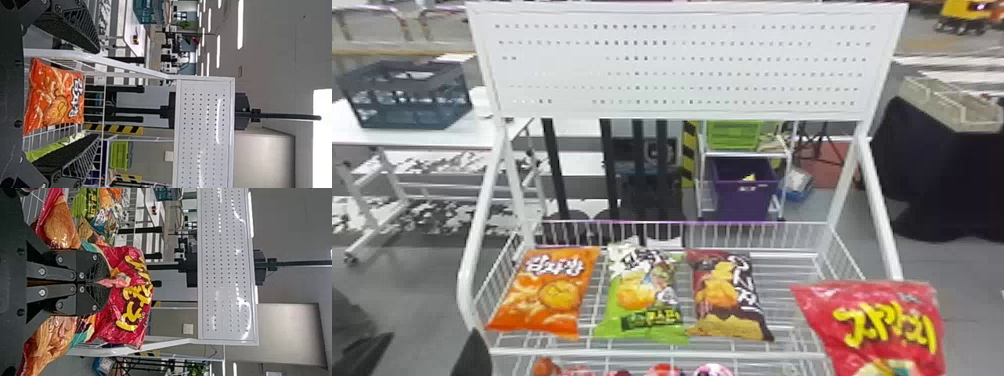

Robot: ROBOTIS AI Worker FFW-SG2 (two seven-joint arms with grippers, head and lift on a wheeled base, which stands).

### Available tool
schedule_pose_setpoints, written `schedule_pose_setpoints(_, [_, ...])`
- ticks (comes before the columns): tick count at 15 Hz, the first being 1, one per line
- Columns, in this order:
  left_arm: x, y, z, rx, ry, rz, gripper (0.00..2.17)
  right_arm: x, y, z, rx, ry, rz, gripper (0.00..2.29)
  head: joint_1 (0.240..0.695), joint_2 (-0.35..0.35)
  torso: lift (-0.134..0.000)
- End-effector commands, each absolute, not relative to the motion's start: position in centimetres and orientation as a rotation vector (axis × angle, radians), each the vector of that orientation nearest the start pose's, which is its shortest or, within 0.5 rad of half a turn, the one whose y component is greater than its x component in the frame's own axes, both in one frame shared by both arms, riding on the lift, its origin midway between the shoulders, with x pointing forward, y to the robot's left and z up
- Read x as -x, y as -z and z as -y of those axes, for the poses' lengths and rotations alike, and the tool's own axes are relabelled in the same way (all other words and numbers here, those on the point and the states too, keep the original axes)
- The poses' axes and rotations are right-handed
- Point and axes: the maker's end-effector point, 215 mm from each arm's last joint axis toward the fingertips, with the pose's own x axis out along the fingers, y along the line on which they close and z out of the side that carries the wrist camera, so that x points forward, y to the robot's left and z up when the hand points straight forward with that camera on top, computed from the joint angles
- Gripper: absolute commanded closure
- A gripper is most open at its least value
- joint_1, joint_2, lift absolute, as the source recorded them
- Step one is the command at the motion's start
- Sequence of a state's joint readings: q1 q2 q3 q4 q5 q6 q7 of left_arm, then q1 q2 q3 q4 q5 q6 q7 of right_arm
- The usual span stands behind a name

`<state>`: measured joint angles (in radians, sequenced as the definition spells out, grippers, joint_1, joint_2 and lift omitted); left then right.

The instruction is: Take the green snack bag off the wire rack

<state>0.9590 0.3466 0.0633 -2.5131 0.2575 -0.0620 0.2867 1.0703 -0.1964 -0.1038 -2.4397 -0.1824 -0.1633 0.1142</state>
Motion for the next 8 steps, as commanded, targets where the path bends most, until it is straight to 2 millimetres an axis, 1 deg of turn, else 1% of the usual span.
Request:
schedule_pose_setpoints(1, [-33.95, 23.63, -27.04, 0.01, -0.045, 0.023, 0.14, -30.22, 27.23, 22.78, 0.009, -0.199, -0.026, 2.23, 0.499, 0.0, 0.0])
schedule_pose_setpoints(8, [-34.0, 23.64, -27.1, 0.01, -0.045, 0.023, 0.14, -30.08, 27.05, 23.66, 0.023, -0.183, -0.028, 2.23, 0.499, 0.0, 0.0])
